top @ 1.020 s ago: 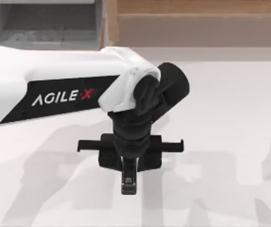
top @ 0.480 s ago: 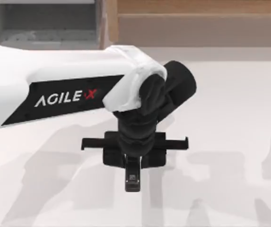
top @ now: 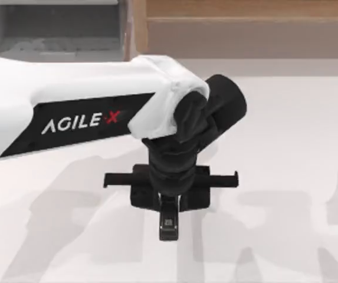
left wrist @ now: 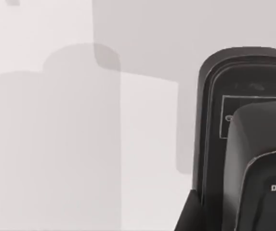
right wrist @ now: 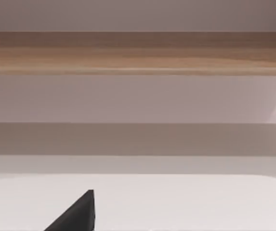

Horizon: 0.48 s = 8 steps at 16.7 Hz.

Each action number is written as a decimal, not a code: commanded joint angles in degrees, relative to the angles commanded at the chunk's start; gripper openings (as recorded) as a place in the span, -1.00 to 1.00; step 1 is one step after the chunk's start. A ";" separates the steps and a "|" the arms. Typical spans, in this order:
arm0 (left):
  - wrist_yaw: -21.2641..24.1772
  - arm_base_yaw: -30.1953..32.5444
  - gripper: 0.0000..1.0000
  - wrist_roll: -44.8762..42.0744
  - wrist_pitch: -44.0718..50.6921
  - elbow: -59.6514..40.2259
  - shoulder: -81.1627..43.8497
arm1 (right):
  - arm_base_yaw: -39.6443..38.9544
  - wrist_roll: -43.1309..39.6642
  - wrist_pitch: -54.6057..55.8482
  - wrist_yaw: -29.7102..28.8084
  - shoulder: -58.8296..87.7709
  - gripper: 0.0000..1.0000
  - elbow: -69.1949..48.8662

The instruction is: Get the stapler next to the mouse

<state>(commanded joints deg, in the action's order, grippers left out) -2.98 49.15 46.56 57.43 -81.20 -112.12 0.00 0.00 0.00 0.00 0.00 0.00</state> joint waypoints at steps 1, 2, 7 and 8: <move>0.47 0.09 -1.00 -0.07 0.15 0.15 -0.07 | 0.00 0.00 0.00 0.00 0.00 1.00 0.00; 0.98 0.18 -1.00 -0.14 0.31 0.35 -0.18 | 0.00 0.00 0.00 0.00 0.00 1.00 0.00; 3.41 0.34 -1.00 -0.37 0.79 1.68 -1.02 | 0.00 0.00 0.00 0.00 0.00 1.00 0.00; 3.66 0.32 -1.00 -0.38 0.68 1.90 -1.16 | 0.00 0.00 0.00 0.00 0.00 1.00 0.00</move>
<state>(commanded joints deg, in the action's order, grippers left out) 0.68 49.47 46.18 58.11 -79.30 -113.28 0.00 0.00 0.00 0.00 0.00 0.00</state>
